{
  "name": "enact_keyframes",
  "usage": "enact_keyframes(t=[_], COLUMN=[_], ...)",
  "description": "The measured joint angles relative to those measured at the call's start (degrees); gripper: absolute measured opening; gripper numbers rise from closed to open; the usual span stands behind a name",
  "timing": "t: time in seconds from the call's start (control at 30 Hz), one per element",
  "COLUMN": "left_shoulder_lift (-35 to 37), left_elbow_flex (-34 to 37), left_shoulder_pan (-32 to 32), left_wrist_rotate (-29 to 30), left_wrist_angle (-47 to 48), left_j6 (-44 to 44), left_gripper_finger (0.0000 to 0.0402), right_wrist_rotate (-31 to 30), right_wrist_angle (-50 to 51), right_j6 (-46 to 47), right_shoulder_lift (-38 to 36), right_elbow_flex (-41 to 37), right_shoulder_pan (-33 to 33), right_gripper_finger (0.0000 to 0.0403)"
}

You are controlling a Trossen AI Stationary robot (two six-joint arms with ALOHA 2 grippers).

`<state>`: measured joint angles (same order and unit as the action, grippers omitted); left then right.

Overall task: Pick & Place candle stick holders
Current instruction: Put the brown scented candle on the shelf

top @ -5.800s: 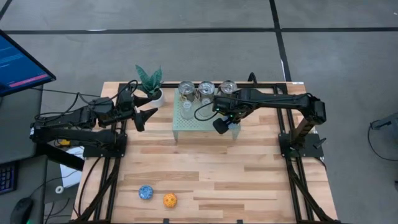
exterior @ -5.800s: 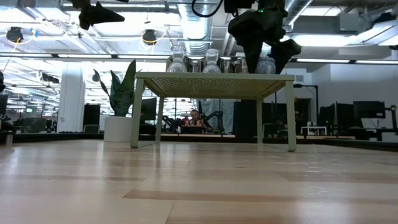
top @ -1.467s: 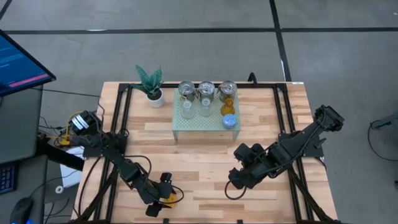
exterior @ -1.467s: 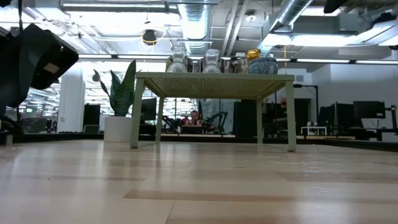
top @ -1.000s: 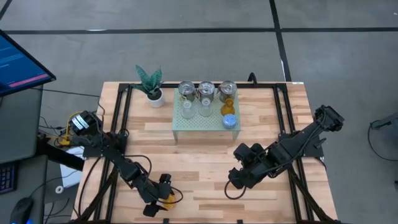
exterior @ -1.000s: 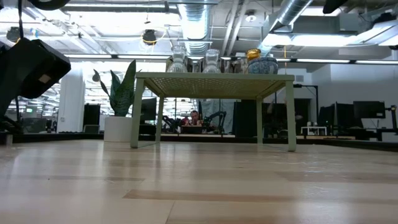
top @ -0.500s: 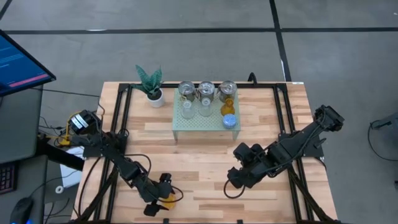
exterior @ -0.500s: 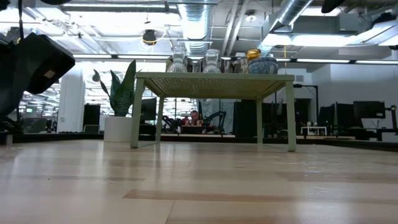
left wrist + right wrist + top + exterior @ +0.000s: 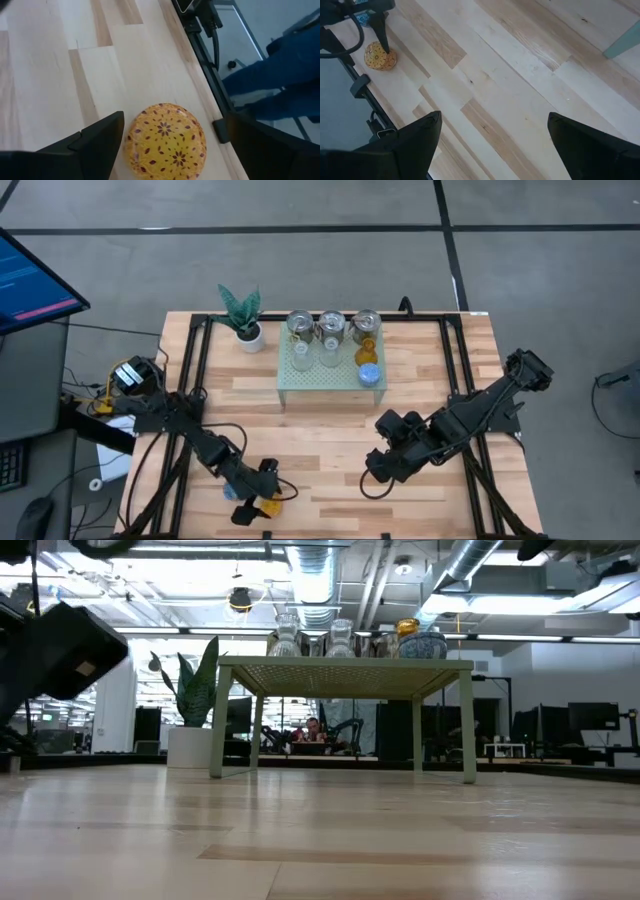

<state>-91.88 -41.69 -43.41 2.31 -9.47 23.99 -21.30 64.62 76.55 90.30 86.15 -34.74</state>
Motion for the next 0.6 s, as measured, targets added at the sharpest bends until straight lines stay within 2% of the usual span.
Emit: enact_keyframes(t=[0.23, 0.6], left_shoulder_lift=[0.0, 0.3], left_elbow_flex=[-0.1, -3.1], left_shoulder_pan=[1.7, 2.0], left_wrist_rotate=[-3.5, -2.9], left_wrist_angle=[0.0, 4.6], left_j6=[-5.2, -7.5], left_gripper_finger=[0.0347, 0.0347], right_wrist_rotate=[0.0, 0.0], right_wrist_angle=[0.0, 0.0], right_j6=[-0.1, -0.4], right_shoulder_lift=[0.0, 0.0], right_elbow_flex=[0.0, 0.0], right_shoulder_pan=[0.0, 0.0], right_gripper_finger=[0.0353, 0.0353])
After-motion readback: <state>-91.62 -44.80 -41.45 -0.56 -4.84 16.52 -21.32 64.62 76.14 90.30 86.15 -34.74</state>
